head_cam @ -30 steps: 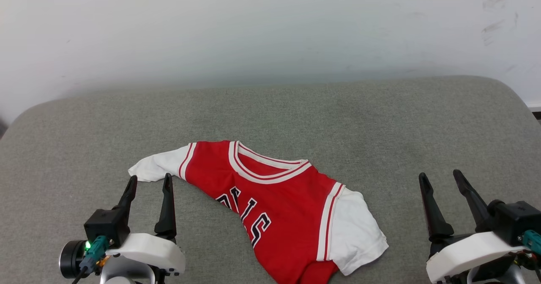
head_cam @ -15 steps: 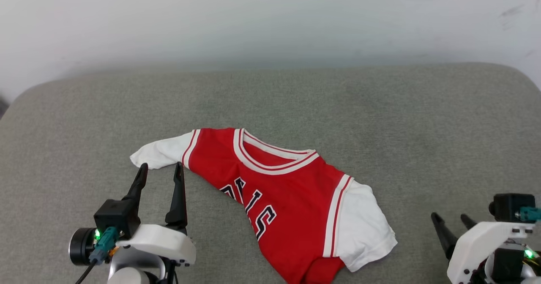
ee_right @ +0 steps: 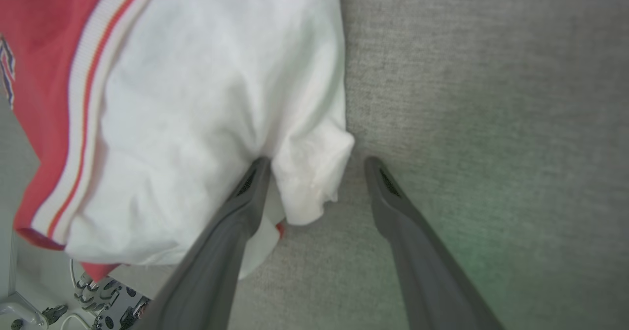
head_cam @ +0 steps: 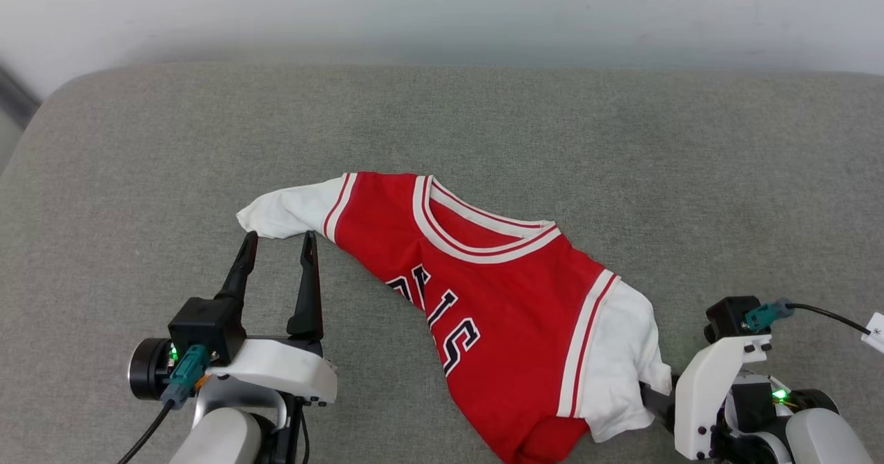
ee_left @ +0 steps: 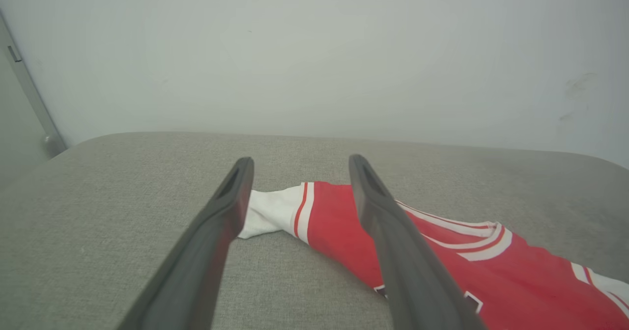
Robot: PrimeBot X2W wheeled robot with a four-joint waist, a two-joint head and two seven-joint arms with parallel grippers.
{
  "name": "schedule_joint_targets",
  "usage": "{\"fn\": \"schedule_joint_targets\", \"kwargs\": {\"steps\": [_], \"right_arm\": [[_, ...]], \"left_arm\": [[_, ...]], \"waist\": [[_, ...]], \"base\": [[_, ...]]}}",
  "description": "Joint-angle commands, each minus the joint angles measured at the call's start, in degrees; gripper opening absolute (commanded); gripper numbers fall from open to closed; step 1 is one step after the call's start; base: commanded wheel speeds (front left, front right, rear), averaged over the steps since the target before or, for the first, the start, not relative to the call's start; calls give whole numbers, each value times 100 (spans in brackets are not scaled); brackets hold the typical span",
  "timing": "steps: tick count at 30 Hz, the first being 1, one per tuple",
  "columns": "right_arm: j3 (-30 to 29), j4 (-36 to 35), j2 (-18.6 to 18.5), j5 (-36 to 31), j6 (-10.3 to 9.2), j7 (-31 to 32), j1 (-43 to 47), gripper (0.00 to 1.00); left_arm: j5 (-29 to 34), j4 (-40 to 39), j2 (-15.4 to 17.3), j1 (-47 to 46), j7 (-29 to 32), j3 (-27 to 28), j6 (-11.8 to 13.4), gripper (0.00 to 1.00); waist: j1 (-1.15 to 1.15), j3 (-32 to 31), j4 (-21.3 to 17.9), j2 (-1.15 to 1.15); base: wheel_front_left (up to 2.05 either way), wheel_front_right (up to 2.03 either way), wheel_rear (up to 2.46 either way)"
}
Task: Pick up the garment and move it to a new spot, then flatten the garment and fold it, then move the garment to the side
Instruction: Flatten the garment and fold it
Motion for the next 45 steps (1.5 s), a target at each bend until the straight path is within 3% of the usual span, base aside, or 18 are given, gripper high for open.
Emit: {"fn": "schedule_joint_targets", "kwargs": {"steps": [1,2,3,4,5,14,21,25,28,32,33,34,39,45], "right_arm": [[131,310,19,92,-2,55,23,100],[182,444,21,106,-2,75,22,100],[245,561,4,101,-2,105,23,76],[299,643,14,152,-2,110,26,29],[352,694,20,191,-1,94,10,0],[271,-103,-463,-46,-2,-790,-454,0],[-639,-482,-929,-394,-3,-1087,-639,0],[-1124,-183,-949,-430,-3,-1097,-536,0],[-1487,938,-942,-350,-2,-1422,-399,0],[-1404,1920,-812,-178,-2,-1920,-393,0],[-1351,2122,-764,-136,-3,-2081,-427,25],[-1287,2272,-750,-112,-3,-2232,-480,98],[-1150,2563,-812,16,-3,-3241,-766,100],[-993,2031,-838,-132,-2,-4554,-752,100]], "left_arm": [[46,29,17,-76,-22,-10,-14,100],[51,35,15,-92,-29,-13,-12,100],[46,42,17,-96,-36,-11,-13,100],[33,50,14,-94,-39,-9,-15,100],[26,56,23,-86,-41,-5,-13,100],[-37,51,87,132,2,57,107,100],[-41,-100,126,181,84,53,187,100],[-37,-139,142,159,124,46,210,100],[-52,-135,131,81,168,8,194,100],[-86,-102,125,64,173,5,208,100],[-98,-92,128,73,178,9,216,100],[-96,-89,133,80,180,16,222,100],[-132,-60,157,193,169,31,258,100],[-186,-33,174,361,165,51,303,100]], "waist": [[-1,34,40,0],[-1,38,46,0],[-1,36,49,0],[-1,32,47,0],[-1,25,39,0],[-1,-167,-180,0],[-1,-134,-353,0],[-1,-89,-387,0],[-1,0,-362,0],[-1,50,-328,0],[-1,56,-330,0],[-1,60,-333,0],[-1,-47,-380,0],[-1,-351,-455,0]], "base": [[0,0,0],[0,0,0],[0,0,0],[0,0,0],[0,0,0],[0,0,0],[0,0,0],[0,0,0],[0,0,0],[0,0,0],[0,0,0],[0,0,0],[0,0,0],[0,0,0]]}}
